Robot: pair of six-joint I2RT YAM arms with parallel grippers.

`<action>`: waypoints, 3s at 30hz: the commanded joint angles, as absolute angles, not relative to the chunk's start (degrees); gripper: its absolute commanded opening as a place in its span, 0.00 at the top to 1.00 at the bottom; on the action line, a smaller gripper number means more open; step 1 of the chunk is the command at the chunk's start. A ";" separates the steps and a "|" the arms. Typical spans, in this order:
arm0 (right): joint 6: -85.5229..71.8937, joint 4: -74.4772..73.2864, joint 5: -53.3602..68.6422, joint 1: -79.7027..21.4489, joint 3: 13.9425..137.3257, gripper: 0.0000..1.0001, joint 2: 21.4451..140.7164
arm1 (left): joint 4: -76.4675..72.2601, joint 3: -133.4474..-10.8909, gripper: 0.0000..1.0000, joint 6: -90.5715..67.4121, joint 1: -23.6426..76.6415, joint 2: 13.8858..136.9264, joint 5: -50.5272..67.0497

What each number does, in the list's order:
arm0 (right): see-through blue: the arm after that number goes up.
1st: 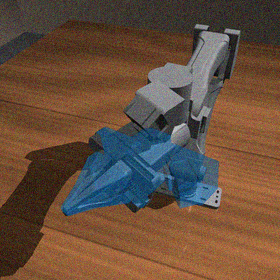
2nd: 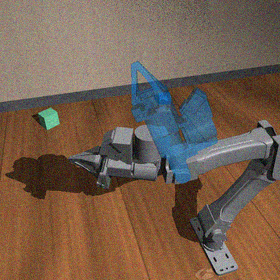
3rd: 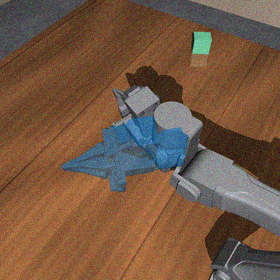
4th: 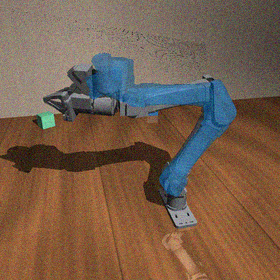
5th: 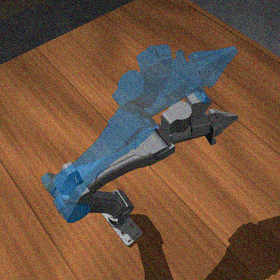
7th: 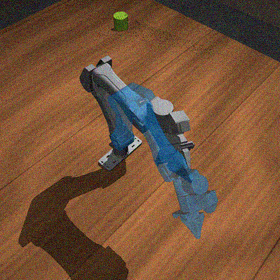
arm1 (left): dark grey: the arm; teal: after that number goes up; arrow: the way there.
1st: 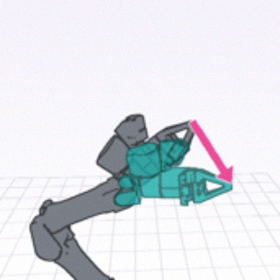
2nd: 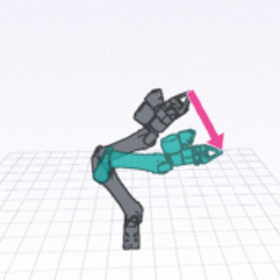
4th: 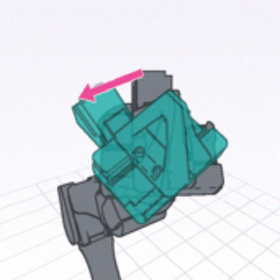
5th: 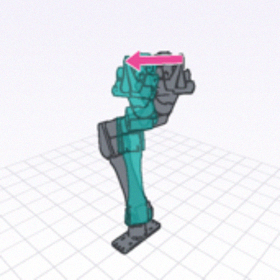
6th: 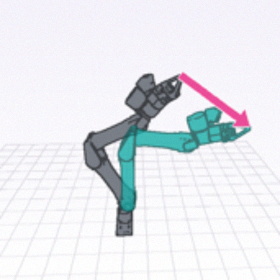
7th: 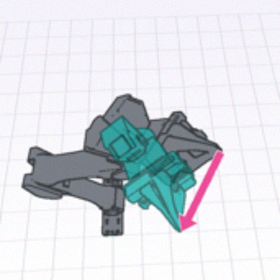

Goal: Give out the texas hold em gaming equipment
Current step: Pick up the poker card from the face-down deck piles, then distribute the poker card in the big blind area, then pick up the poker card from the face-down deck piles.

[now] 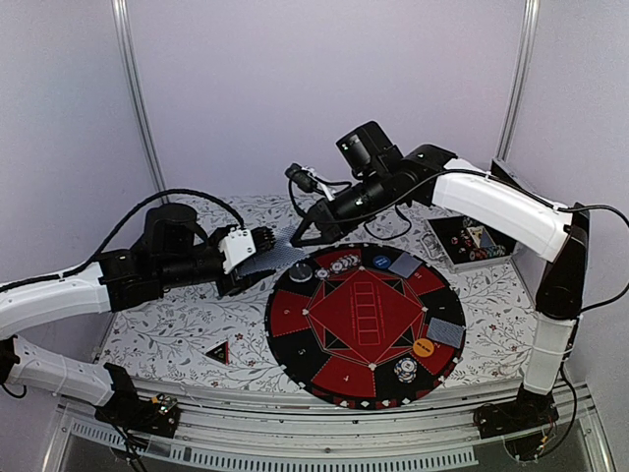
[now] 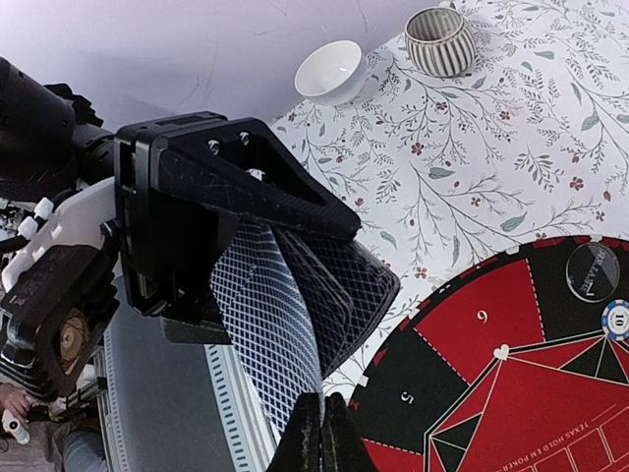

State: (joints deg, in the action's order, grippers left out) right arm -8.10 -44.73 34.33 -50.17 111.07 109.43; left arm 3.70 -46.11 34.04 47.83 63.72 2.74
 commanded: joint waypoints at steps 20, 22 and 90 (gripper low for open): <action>-12.20 -36.47 46.54 -43.31 105.59 0.98 100.84 | 2.64 -45.66 0.36 34.06 47.64 62.93 3.02; -14.18 -36.52 44.81 -39.66 102.57 0.98 98.25 | 2.63 -45.70 0.36 33.94 47.62 62.93 3.10; -20.79 -15.09 44.42 -45.55 87.66 0.14 95.49 | 0.66 -44.26 0.37 34.83 47.91 61.17 5.19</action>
